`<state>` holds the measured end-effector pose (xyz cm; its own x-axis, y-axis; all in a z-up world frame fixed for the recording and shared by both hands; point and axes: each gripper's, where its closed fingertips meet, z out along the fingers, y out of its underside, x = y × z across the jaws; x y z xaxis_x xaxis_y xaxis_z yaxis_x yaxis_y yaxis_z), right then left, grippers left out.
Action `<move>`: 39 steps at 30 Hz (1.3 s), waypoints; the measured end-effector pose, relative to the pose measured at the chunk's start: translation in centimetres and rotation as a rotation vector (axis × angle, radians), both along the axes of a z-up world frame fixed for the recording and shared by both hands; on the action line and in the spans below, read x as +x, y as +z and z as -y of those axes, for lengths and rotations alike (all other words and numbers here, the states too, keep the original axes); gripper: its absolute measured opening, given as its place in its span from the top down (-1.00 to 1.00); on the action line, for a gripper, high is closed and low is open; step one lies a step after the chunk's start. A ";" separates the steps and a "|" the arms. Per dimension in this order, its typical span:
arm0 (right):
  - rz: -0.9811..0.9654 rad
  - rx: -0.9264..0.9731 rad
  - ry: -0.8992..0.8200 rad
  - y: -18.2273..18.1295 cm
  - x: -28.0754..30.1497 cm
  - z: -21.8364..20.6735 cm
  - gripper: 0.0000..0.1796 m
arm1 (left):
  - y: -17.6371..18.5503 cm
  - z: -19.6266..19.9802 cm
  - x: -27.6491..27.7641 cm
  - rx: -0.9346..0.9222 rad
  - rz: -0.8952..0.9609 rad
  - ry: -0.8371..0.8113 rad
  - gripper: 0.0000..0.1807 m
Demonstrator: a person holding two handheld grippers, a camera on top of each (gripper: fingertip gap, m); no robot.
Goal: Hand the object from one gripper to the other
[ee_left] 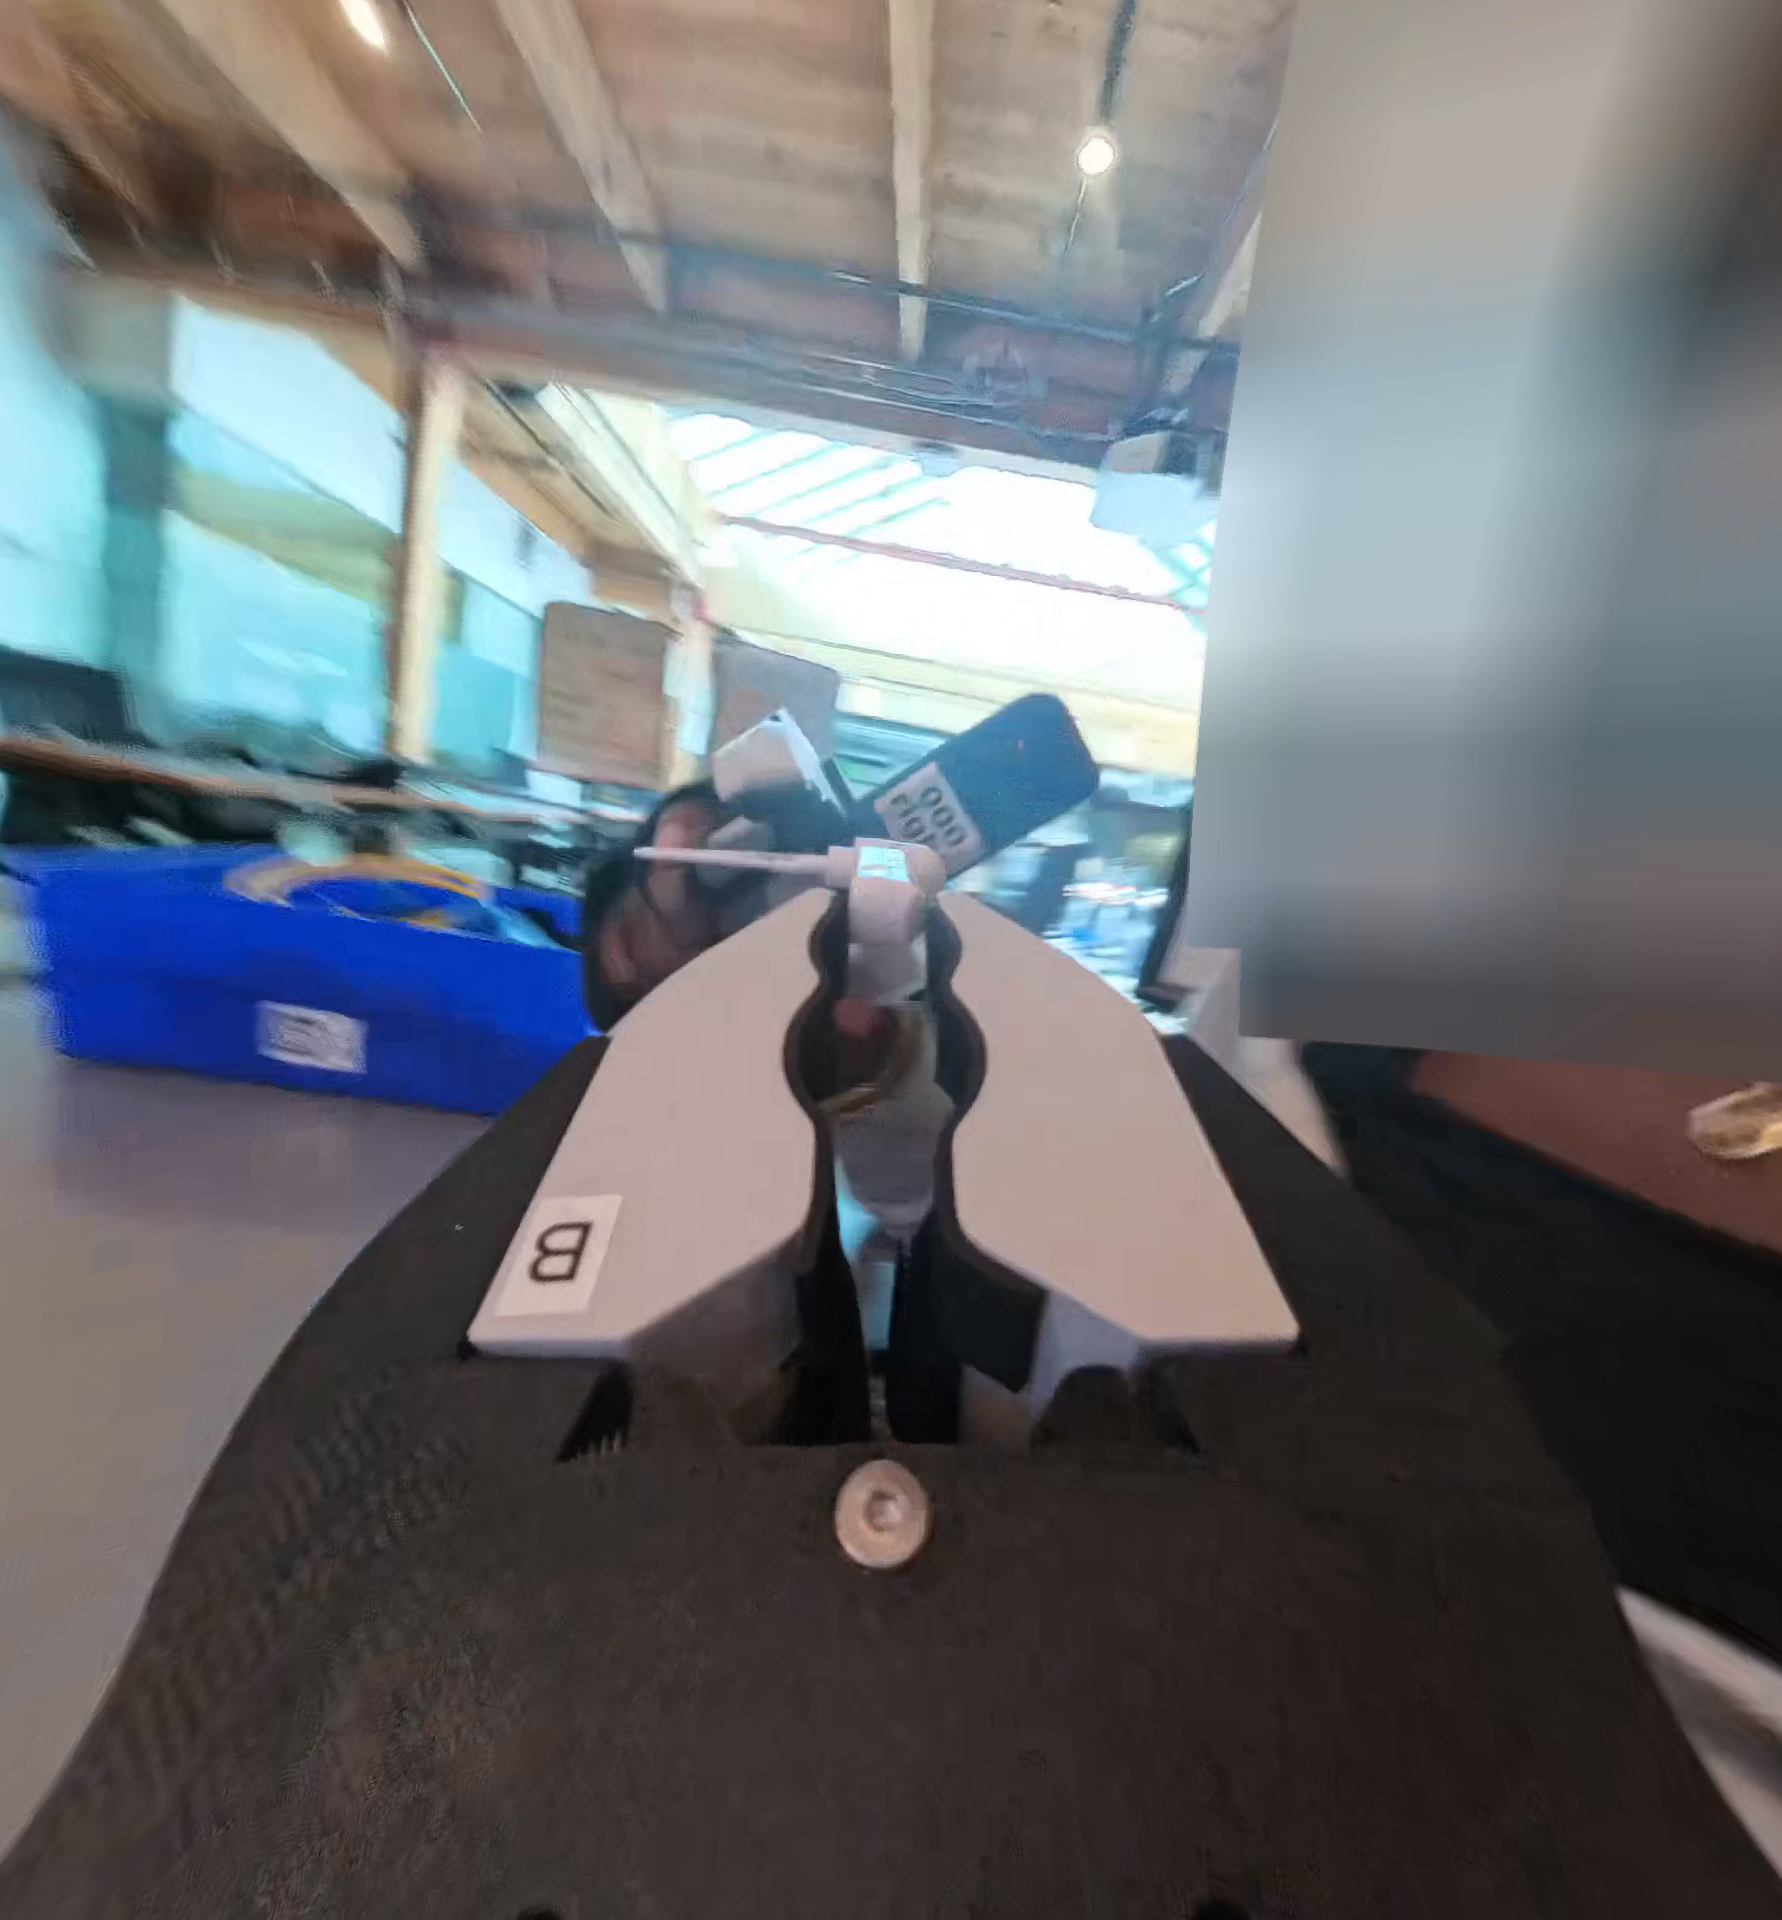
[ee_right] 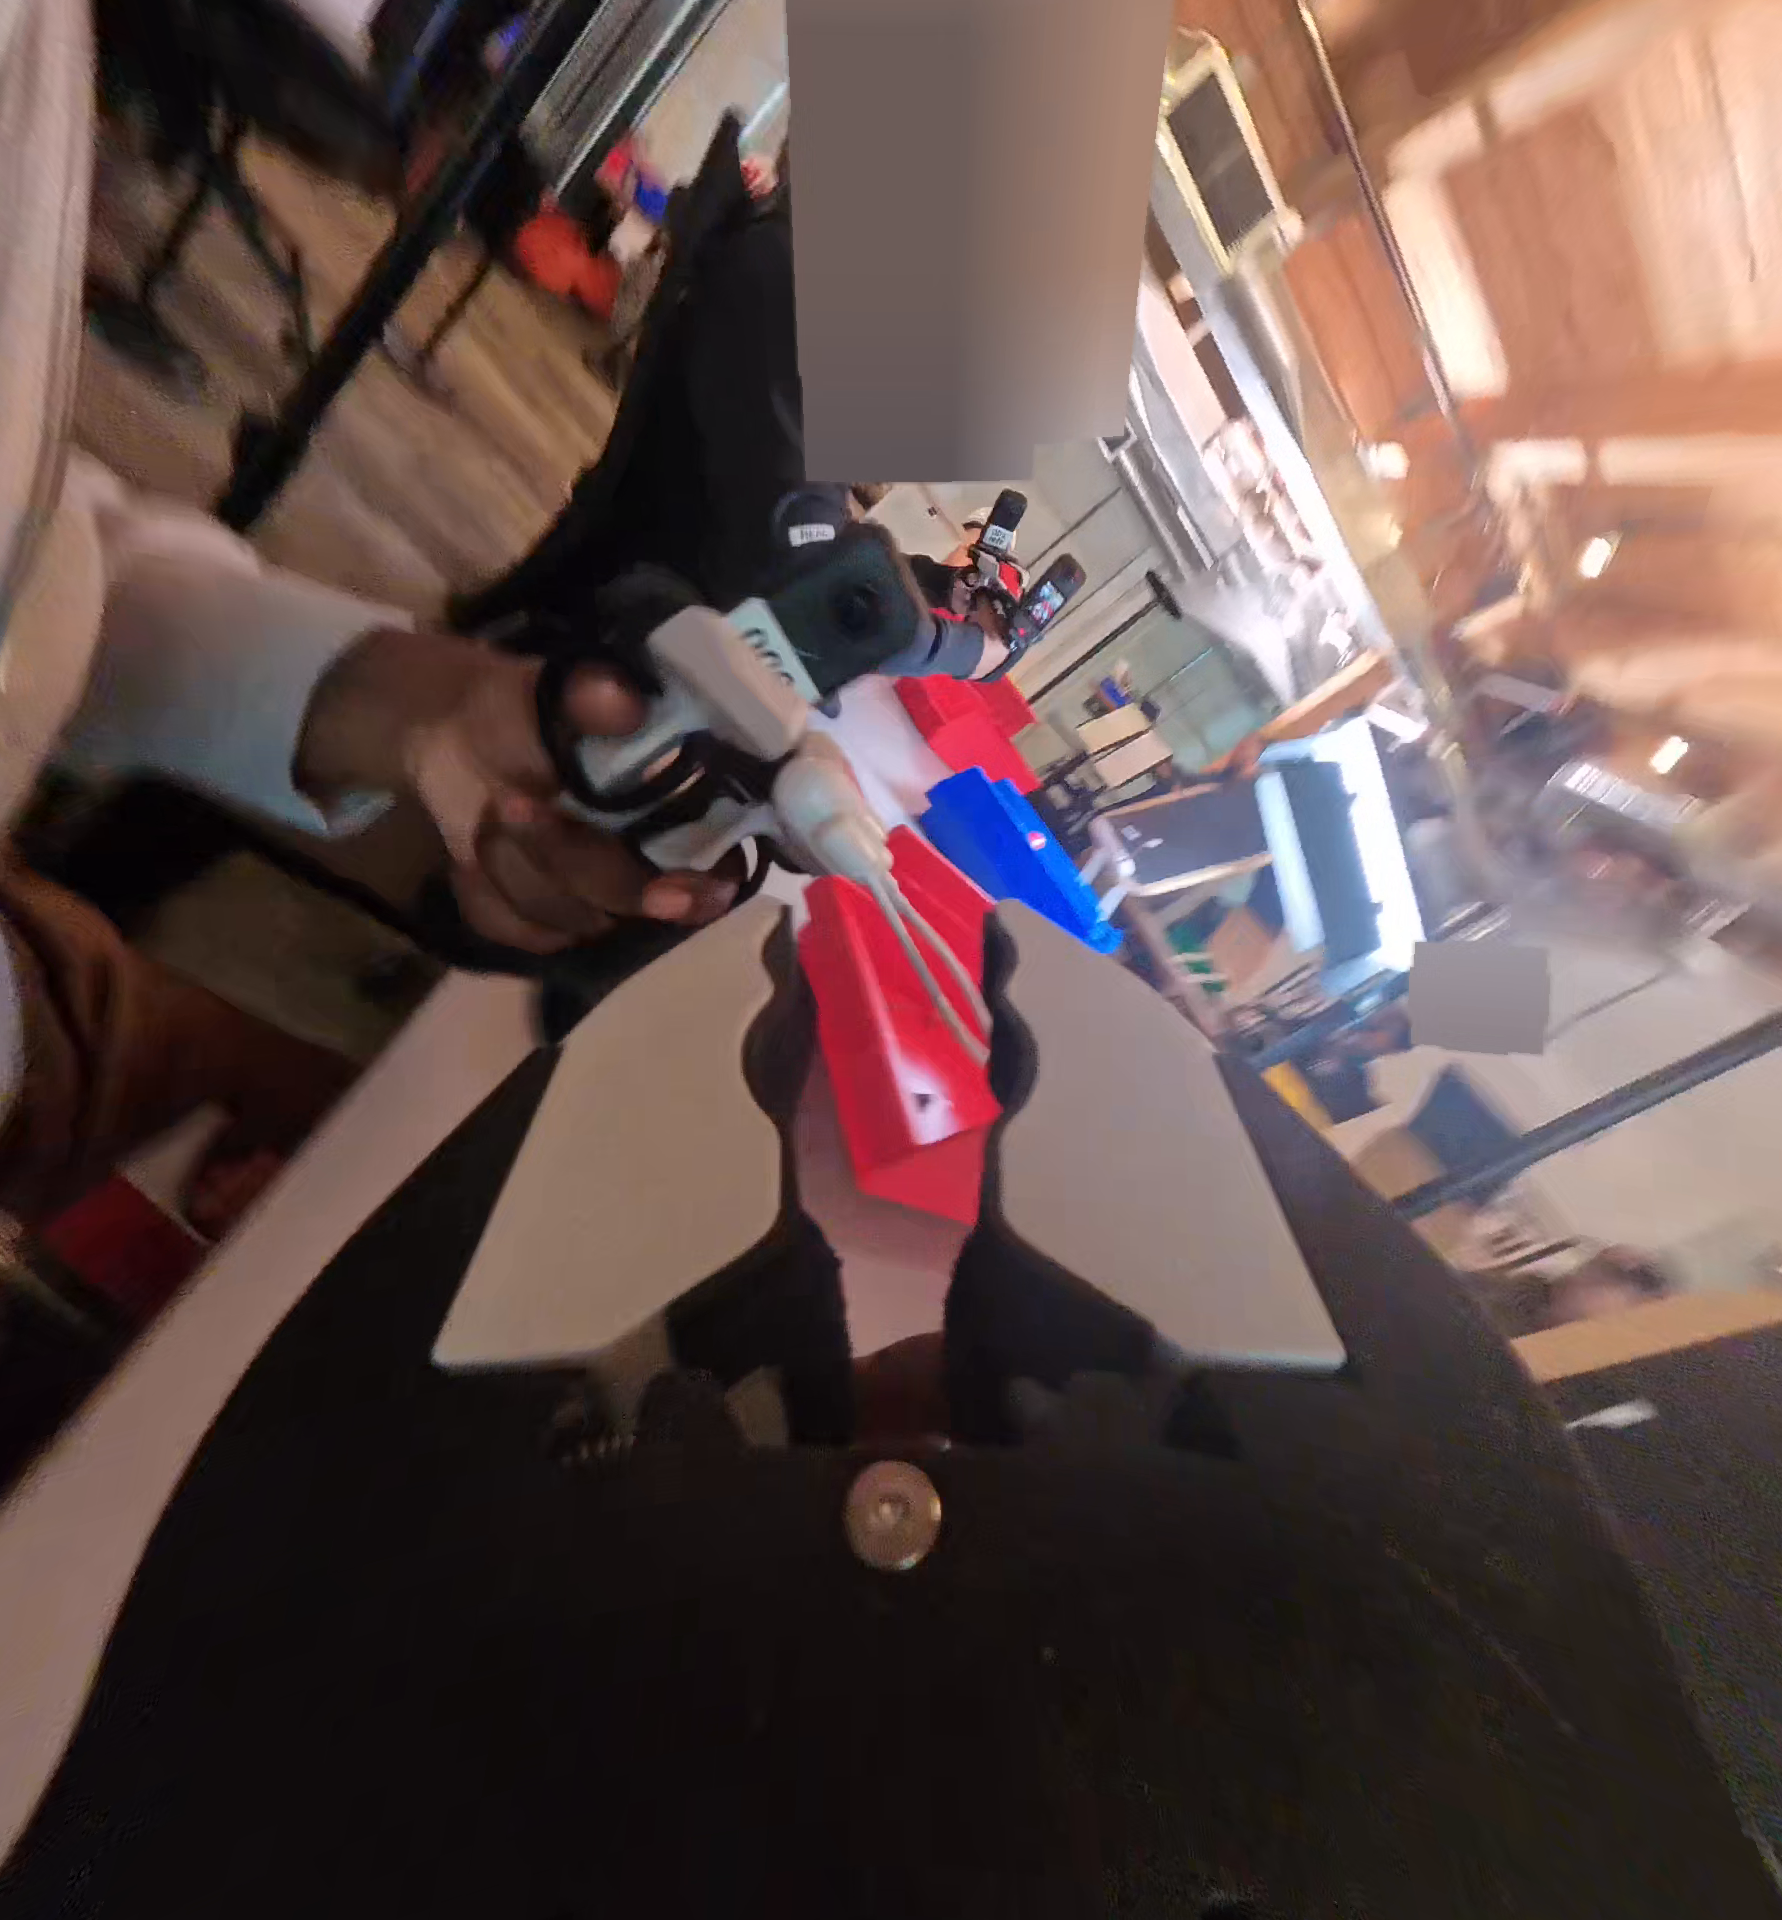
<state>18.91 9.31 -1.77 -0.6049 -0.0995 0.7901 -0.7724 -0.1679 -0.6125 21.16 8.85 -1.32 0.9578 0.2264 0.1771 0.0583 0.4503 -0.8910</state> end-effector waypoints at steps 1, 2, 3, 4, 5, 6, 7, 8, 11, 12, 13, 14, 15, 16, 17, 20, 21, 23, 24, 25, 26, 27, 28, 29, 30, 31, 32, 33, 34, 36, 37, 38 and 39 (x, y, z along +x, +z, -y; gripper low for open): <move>0.123 0.012 0.016 0.4 -0.5 -0.1 0.50 | -0.1 0.4 -0.3 -0.050 -0.089 0.106 0.85; 0.263 0.026 0.051 0.8 -0.8 -0.3 0.41 | -0.3 0.7 -0.6 -0.123 -0.192 0.215 0.85; 0.418 0.047 0.097 1.3 -1.0 -0.5 0.35 | -0.4 1.0 -0.7 -0.199 -0.308 0.320 0.85; 0.589 0.084 0.146 1.5 -1.3 -0.6 0.33 | -0.5 1.1 -0.6 -0.272 -0.433 0.410 0.85; 0.773 0.140 0.187 1.6 -1.6 -0.6 0.33 | -0.5 1.1 -0.4 -0.337 -0.544 0.478 0.85; 0.947 0.212 0.237 1.4 -1.8 -0.6 0.31 | -0.6 1.2 -0.3 -0.391 -0.617 0.536 0.85; 1.087 0.290 0.311 1.2 -1.5 -0.6 0.33 | -0.7 1.2 -0.5 -0.434 -0.658 0.582 0.85; 1.198 0.357 0.386 1.1 -1.1 -0.6 0.36 | -0.9 1.1 -0.5 -0.467 -0.694 0.598 0.85; 1.391 0.494 0.528 0.5 -0.1 -0.2 0.46 | -1.4 0.6 -0.1 -0.525 -0.782 0.604 0.85; 1.411 0.524 0.543 0.1 0.2 0.1 0.51 | -1.6 0.4 -0.1 -0.539 -0.792 0.608 0.85; 1.415 0.551 0.545 -0.3 0.5 0.4 0.57 | -1.7 0.3 -0.2 -0.552 -0.795 0.610 0.85; 1.407 0.578 0.544 -0.8 0.9 0.6 0.63 | -1.9 0.2 -0.3 -0.565 -0.797 0.605 0.85; 1.391 0.605 0.553 -1.1 1.3 0.7 0.68 | -2.1 0.1 -0.3 -0.577 -0.800 0.602 0.85; 1.371 0.623 0.568 -1.2 1.8 0.6 0.74 | -2.2 0.1 -0.3 -0.583 -0.806 0.602 0.85; 1.346 0.624 0.571 -1.3 2.0 0.6 0.79 | -2.1 -0.1 -0.1 -0.572 -0.812 0.592 0.85; 1.255 0.576 0.548 -1.3 1.9 0.5 0.85 | -2.0 0.0 -0.5 -0.551 -0.746 0.594 0.84; 1.217 0.542 0.533 -1.1 1.8 0.4 0.85 | -1.9 0.1 -0.7 -0.532 -0.703 0.596 0.83; 1.140 0.452 0.479 -0.5 1.0 0.2 0.86 | -1.5 0.4 -0.8 -0.465 -0.615 0.571 0.68; 1.097 0.406 0.419 -0.2 0.3 0.2 0.86 | -1.2 0.7 -0.9 -0.425 -0.565 0.559 0.63; 1.042 0.359 0.340 0.0 -0.7 -0.1 0.86 | -1.0 1.1 -1.1 -0.382 -0.508 0.547 0.56; 0.979 0.306 0.250 0.4 -1.9 -0.5 0.86 | -0.7 1.6 -1.4 -0.335 -0.444 0.535 0.48; 0.915 0.248 0.152 1.0 -3.3 -1.2 0.86 | -0.4 2.2 -1.7 -0.282 -0.377 0.525 0.40; 0.854 0.188 0.042 1.7 -4.9 -2.1 0.86 | 0.0 2.9 -2.0 -0.225 -0.317 0.516 0.35; 0.797 0.127 -0.080 2.4 -6.8 -3.4 0.85 | 0.3 3.6 -2.3 -0.166 -0.256 0.514 0.31; 0.741 0.068 -0.210 3.1 -8.8 -5.0 0.85 | 0.5 4.5 -2.8 -0.110 -0.188 0.520 0.28; 0.690 0.012 -0.337 3.8 -10.7 -6.9 0.85 | 0.6 5.3 -3.4 -0.059 -0.116 0.526 0.23; 0.647 -0.040 -0.453 4.4 -12.6 -9.0 0.85 | 0.5 6.1 -3.9 -0.016 -0.051 0.525 0.17; 0.617 -0.089 -0.563 4.8 -14.4 -11.3 0.85 | 0.3 6.7 -4.3 0.018 0.002 0.517 0.12; 0.598 -0.137 -0.679 5.1 -16.3 -13.7 0.85 | 0.1 7.1 -4.7 0.045 0.045 0.508 0.09; 0.564 -0.210 -0.923 4.9 -20.1 -18.8 0.85 | -0.2 8.0 -5.2 0.086 0.099 0.513 0.08; 0.553 -0.227 -1.034 4.3 -21.8 -21.3 0.85 | -0.3 8.3 -5.4 0.099 0.112 0.521 0.08; 0.553 -0.231 -1.127 3.6 -23.3 -23.5 0.86 | -0.3 8.5 -5.4 0.107 0.114 0.526 0.08; 0.571 -0.224 -1.198 2.6 -24.6 -25.4 0.86 | -0.3 8.6 -5.4 0.109 0.110 0.531 0.08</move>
<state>-5.66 34.75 0.82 -0.4749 0.8159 0.3299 -0.1612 0.2879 -0.9440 15.73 0.22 -1.64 0.6916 0.6479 0.3192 -0.1115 0.5324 -0.8391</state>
